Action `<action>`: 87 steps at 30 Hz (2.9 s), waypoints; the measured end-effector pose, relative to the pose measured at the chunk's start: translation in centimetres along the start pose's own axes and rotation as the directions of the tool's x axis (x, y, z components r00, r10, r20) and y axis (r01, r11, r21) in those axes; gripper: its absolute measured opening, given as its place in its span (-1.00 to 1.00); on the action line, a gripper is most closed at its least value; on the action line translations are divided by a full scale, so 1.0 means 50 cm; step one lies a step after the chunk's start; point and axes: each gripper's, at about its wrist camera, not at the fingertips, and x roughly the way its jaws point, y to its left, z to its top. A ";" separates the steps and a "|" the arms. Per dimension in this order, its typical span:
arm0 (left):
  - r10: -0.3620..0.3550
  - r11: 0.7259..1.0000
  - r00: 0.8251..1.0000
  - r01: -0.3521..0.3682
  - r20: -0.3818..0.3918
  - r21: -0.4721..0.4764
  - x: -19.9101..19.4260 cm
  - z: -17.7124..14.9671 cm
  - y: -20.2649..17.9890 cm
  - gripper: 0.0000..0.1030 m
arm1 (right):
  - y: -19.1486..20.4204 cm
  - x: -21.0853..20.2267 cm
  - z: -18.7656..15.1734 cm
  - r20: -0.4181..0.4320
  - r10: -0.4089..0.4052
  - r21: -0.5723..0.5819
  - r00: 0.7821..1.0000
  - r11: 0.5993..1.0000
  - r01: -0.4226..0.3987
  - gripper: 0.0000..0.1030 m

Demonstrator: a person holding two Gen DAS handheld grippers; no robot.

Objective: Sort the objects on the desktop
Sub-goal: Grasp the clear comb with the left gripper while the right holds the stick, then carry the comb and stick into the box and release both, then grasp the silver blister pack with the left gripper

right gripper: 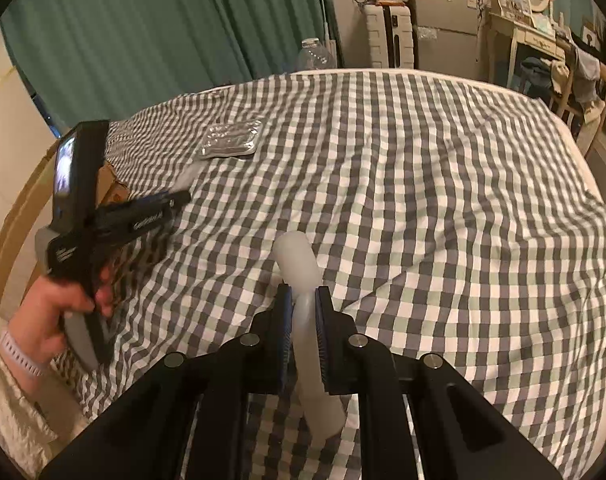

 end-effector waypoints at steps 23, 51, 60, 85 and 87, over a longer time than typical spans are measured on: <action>-0.094 0.986 0.982 0.115 0.162 -0.125 -0.438 -0.022 0.028 -0.51 | 0.201 -0.318 0.062 0.148 0.155 -0.094 0.977 0.985 -0.142 -0.78; 0.365 0.892 0.913 -0.287 0.182 -0.348 -0.509 -0.025 0.332 1.00 | 0.533 -0.187 0.244 0.251 0.232 -0.115 0.940 0.971 -0.209 0.75; 0.254 0.953 0.930 -0.194 0.266 -0.231 -0.507 0.017 0.167 1.00 | 0.293 -0.285 0.150 0.332 0.010 0.009 0.943 1.000 -0.014 0.75; 0.066 0.993 0.986 -0.050 0.155 -0.105 0.078 0.112 -0.082 1.00 | -0.110 -0.015 0.093 0.199 -0.171 0.253 0.965 0.960 0.118 0.82; 0.055 0.991 0.987 -0.036 0.153 -0.126 0.093 0.122 -0.079 1.00 | -0.117 0.003 0.114 0.215 -0.150 0.260 0.965 0.961 0.091 0.82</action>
